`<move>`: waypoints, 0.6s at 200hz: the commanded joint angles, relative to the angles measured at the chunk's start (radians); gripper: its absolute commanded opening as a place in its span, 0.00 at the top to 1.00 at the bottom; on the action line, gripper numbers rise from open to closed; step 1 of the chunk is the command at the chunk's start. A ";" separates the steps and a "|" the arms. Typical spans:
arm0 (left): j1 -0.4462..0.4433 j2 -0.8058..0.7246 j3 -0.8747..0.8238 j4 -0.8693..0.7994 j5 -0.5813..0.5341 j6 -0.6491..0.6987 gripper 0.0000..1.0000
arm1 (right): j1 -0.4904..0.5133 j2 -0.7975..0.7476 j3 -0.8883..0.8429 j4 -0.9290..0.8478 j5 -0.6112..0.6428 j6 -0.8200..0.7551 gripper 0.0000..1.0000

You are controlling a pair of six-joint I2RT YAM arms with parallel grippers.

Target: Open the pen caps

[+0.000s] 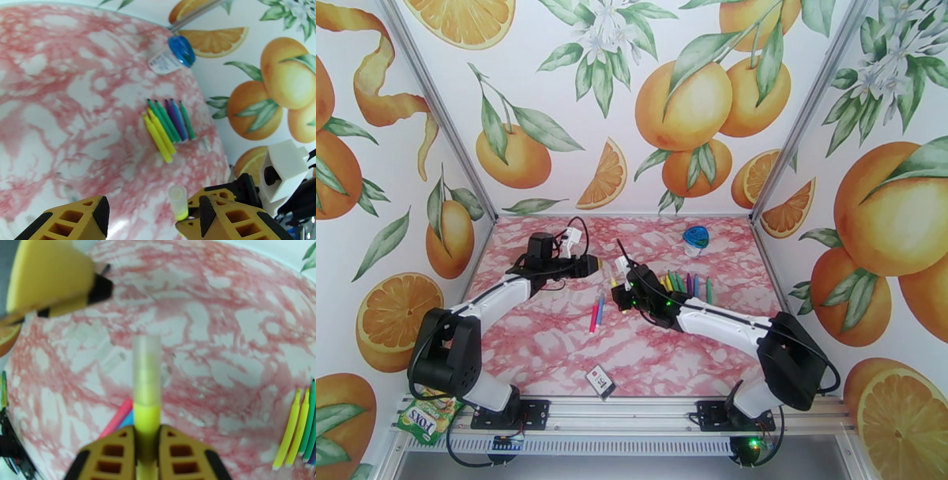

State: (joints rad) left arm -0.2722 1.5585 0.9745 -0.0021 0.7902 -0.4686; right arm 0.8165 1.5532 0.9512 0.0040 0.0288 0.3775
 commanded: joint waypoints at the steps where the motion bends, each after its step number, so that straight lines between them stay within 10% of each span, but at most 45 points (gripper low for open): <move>1: -0.022 0.011 0.039 0.063 0.061 -0.006 0.36 | -0.004 -0.036 -0.016 0.079 -0.021 -0.010 0.84; 120: -0.065 0.050 0.079 0.073 0.112 -0.005 0.49 | -0.003 -0.039 0.025 0.107 -0.045 -0.042 0.84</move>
State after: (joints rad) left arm -0.3286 1.5990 1.0088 0.0463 0.8677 -0.4885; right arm 0.8165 1.5368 0.9485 0.0658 -0.0006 0.3511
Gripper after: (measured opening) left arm 0.533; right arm 0.165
